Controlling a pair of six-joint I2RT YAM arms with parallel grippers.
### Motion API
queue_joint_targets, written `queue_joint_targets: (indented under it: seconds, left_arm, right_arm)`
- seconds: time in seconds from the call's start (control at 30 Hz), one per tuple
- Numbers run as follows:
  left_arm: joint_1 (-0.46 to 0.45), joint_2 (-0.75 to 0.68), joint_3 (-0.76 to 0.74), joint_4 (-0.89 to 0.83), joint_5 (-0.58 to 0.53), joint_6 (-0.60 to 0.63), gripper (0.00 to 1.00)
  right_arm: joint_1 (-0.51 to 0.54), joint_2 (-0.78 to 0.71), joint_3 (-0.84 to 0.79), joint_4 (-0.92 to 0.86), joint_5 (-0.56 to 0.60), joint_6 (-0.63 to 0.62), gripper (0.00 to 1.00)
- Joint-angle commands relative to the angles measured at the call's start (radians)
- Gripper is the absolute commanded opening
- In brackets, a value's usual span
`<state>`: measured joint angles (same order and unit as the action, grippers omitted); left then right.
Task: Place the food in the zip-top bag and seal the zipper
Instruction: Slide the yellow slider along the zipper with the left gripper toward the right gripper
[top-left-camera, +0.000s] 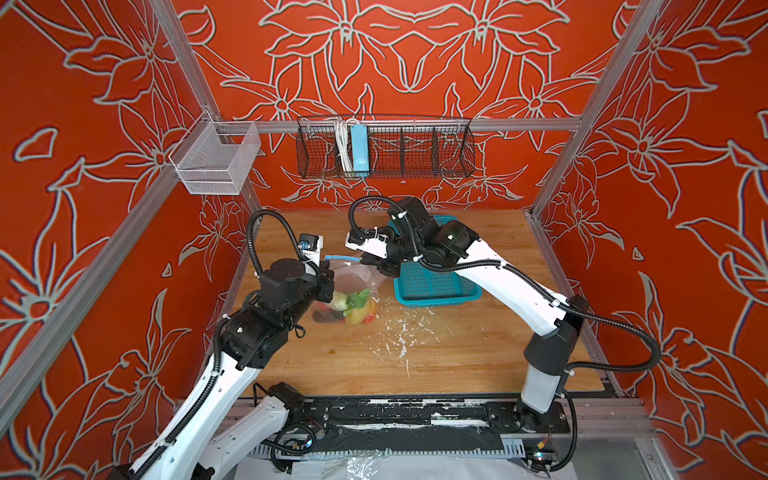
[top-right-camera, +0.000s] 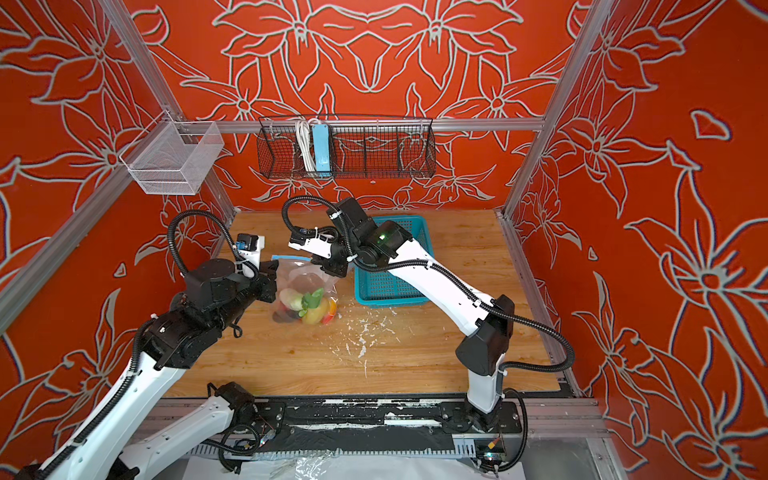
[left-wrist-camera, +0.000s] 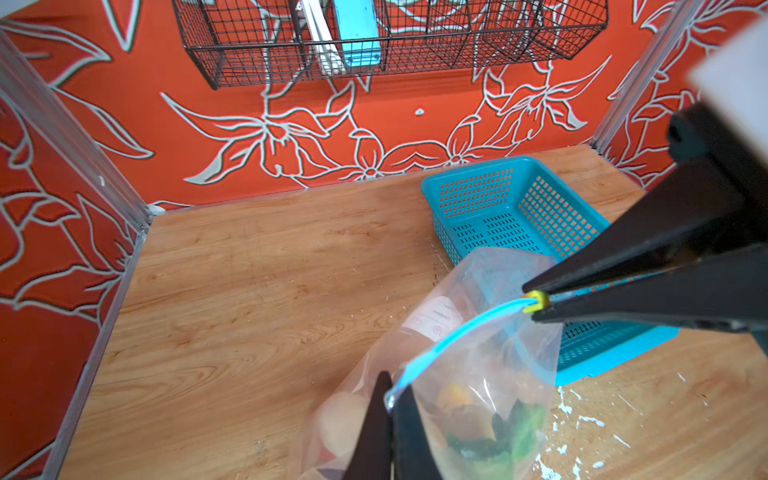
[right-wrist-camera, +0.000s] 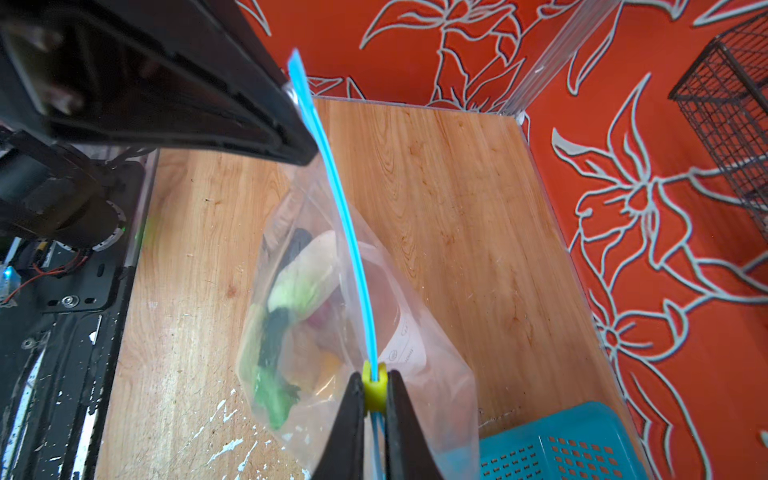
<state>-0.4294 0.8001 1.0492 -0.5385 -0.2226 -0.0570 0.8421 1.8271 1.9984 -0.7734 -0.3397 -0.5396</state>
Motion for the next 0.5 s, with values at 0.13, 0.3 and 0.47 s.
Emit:
queue_joint_targets:
  seconds: [0.13,0.3,0.47]
  left_arm:
    - [0.034,-0.029,0.051,0.000,-0.102,-0.001,0.00]
    - [0.051,-0.030,0.059,-0.007,-0.107,-0.009,0.00]
    - [0.065,-0.029,0.067,-0.009,-0.112,-0.010,0.00]
  right_arm:
    - [-0.028,0.006,0.012,-0.078,0.089,0.026,0.00]
    - [-0.040,-0.014,-0.014,-0.088,0.109,0.030,0.00]
    - [-0.062,-0.045,-0.049,-0.078,0.116,0.046,0.00]
